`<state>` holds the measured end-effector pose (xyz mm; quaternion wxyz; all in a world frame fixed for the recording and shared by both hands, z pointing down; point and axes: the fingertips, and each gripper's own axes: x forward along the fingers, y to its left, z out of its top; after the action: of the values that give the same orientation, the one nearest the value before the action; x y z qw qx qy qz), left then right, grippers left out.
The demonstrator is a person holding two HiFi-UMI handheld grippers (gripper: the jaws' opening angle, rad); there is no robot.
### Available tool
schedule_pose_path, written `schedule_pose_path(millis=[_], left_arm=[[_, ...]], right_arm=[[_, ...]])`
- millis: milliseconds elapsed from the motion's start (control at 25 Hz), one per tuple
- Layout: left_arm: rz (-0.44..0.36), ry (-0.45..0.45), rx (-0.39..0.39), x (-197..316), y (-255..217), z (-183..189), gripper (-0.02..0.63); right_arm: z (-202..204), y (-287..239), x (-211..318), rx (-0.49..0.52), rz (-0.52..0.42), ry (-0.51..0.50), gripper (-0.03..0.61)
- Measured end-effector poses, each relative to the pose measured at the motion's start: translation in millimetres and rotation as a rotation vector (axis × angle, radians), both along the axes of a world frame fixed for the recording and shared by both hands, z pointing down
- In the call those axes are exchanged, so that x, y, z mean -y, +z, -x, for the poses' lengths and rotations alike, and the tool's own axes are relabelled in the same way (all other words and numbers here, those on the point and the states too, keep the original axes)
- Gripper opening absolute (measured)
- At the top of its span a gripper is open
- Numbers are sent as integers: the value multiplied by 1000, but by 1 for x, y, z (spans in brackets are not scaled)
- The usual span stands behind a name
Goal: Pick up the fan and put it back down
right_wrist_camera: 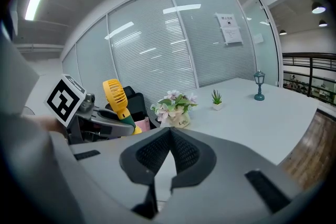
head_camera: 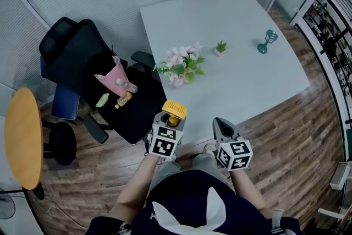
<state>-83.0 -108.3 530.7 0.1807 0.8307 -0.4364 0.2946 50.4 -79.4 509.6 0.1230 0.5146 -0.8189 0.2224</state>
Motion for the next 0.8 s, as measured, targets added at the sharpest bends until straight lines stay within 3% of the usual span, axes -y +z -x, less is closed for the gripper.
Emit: schedule_pose_path(millis=[800], left_arm=[[-59,110,-27,48,-27,-79,187]], right_arm=[[-62,-3,21,0,-6,87,5]])
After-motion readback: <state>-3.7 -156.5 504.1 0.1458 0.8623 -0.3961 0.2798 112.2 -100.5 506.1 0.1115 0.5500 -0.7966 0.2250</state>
